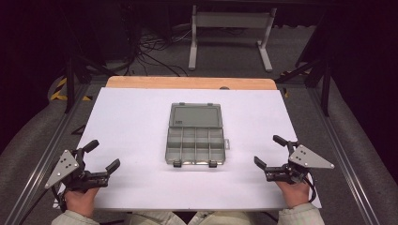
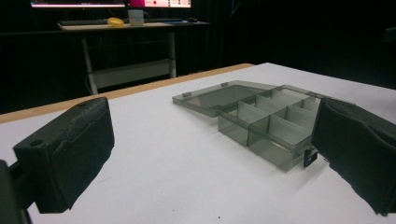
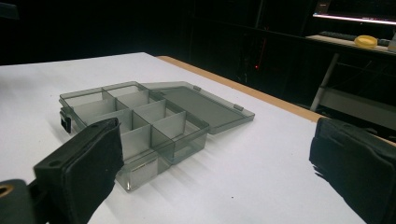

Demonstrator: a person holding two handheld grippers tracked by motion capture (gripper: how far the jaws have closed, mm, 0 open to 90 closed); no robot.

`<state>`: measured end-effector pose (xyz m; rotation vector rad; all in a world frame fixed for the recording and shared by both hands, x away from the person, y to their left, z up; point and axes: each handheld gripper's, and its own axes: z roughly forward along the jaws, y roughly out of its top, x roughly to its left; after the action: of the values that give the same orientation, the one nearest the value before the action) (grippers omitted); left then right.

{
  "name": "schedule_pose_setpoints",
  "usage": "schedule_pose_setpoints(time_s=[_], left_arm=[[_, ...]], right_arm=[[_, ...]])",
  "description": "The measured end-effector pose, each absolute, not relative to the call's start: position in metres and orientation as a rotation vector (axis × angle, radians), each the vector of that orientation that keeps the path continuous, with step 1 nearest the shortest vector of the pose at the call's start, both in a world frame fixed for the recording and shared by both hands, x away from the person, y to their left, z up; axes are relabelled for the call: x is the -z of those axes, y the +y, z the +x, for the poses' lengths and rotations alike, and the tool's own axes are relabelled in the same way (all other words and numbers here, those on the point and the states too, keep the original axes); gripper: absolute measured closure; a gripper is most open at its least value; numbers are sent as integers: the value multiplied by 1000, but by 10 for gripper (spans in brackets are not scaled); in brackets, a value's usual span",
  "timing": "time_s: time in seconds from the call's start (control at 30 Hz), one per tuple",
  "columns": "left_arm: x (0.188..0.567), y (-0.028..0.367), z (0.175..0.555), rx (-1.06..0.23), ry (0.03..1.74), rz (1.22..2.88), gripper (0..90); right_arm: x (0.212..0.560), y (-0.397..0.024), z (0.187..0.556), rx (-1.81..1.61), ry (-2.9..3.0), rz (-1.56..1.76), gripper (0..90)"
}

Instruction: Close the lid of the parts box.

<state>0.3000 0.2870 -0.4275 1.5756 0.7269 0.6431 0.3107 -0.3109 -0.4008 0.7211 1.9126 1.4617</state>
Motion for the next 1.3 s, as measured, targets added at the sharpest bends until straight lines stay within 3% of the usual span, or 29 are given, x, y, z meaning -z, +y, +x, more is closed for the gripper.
schedule_pose_setpoints(time_s=[0.8,1.3], left_arm=[[426,280,304,-673,756,1600,6],[415,251,343,-609,767,1648,21]], right_arm=[[400,-307,315,-1438,1930,729,29],[389,-294,340,-1444,1969,799,49]])
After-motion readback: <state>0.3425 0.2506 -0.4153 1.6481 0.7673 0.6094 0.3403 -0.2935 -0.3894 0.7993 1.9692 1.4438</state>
